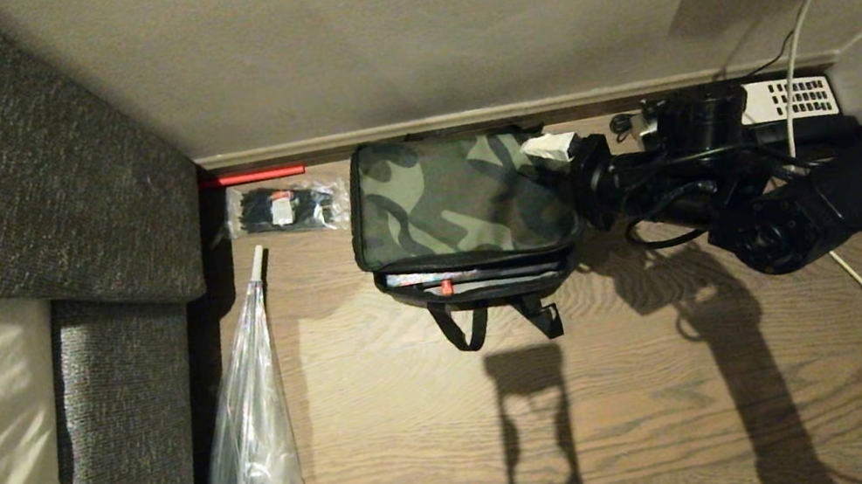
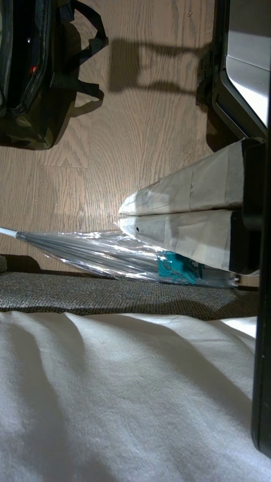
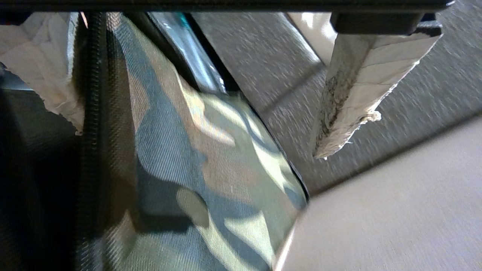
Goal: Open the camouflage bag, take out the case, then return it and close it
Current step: Open the top of the storage box
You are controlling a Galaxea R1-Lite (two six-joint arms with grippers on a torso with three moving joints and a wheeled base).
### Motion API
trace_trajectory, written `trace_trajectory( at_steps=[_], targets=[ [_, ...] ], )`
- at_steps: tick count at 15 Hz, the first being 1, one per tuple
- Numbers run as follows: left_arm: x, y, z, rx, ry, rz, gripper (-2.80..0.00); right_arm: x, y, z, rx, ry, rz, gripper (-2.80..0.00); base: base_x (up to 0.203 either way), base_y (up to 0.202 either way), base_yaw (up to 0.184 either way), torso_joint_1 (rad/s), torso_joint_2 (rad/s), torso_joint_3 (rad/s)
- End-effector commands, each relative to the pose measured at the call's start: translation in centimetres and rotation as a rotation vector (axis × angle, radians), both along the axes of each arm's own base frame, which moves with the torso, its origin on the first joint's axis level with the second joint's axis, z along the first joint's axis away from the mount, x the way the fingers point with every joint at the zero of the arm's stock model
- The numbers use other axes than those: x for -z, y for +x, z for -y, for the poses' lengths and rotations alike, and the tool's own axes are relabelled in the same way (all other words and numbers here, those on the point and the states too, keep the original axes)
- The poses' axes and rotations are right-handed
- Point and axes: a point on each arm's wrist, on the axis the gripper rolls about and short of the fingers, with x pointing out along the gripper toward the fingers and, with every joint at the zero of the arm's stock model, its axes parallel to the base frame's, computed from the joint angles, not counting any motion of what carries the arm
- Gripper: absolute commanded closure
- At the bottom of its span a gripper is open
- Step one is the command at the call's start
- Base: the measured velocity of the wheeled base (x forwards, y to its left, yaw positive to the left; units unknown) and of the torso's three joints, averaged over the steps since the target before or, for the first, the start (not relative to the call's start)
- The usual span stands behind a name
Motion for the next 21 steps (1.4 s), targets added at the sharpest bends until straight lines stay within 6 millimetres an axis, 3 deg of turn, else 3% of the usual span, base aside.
trace_trajectory(
  at_steps=[1, 3, 6, 13, 21],
  targets=[
    [0.1, 0.0, 0.0, -0.001, -0.001, -0.001, 0.0, -4.1, -0.9, 0.3, -0.001, 0.078, 0.057, -2.8, 0.0, 0.0, 0.0, 0.0, 0.0, 0.0],
    [0.1, 0.0, 0.0, 0.0, -0.001, -0.001, 0.0, -6.1, -1.0, 0.5, -0.001, 0.169, 0.056, -2.8, 0.0, 0.0, 0.0, 0.0, 0.0, 0.0],
    [0.0, 0.0, 0.0, 0.0, -0.001, 0.001, 0.0, -7.0, -0.1, 1.2, 0.022, 0.173, 0.11, -2.8, 0.0, 0.0, 0.0, 0.0, 0.0, 0.0],
    [0.1, 0.0, 0.0, 0.0, -0.001, -0.001, 0.0, -7.6, 2.1, 3.1, 0.084, 0.124, 0.249, -2.8, 0.0, 0.0, 0.0, 0.0, 0.0, 0.0],
    [0.1, 0.0, 0.0, -0.001, -0.001, -0.001, 0.0, -3.6, 5.8, 2.8, 0.206, -0.151, 0.488, -2.8, 0.0, 0.0, 0.0, 0.0, 0.0, 0.0]
  ],
)
